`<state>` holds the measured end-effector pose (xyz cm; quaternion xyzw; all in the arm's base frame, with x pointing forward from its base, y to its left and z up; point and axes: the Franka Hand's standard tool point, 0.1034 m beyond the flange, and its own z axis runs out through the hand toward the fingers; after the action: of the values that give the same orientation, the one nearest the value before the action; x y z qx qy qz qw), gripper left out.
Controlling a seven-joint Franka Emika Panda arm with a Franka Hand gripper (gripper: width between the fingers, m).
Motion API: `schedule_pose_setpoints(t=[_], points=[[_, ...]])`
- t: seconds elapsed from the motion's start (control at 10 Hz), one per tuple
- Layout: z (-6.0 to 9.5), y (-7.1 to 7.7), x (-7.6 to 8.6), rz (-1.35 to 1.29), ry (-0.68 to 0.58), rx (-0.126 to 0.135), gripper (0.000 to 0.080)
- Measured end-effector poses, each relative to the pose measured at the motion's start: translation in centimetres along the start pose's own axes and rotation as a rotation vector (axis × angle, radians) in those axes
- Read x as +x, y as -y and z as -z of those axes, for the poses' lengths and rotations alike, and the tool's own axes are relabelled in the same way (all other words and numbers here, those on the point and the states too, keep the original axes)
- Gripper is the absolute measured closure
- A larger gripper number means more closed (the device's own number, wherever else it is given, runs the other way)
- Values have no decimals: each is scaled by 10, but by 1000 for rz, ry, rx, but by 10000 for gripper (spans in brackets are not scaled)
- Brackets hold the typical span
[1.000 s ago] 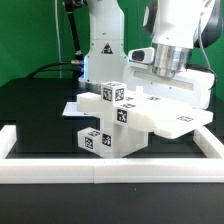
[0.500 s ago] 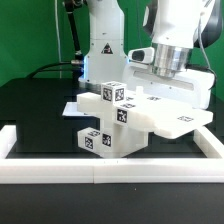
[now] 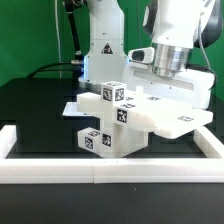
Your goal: Assemble chair
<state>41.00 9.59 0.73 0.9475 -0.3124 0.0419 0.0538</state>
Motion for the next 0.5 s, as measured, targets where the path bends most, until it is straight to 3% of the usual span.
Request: schedule_pose_setpoints(t=[0.1, 0.3, 0.5], points=[[10, 2, -3, -1, 32, 3, 514], [42, 7, -8, -22, 84, 42, 512], [54, 5, -5, -41, 103, 62, 512]])
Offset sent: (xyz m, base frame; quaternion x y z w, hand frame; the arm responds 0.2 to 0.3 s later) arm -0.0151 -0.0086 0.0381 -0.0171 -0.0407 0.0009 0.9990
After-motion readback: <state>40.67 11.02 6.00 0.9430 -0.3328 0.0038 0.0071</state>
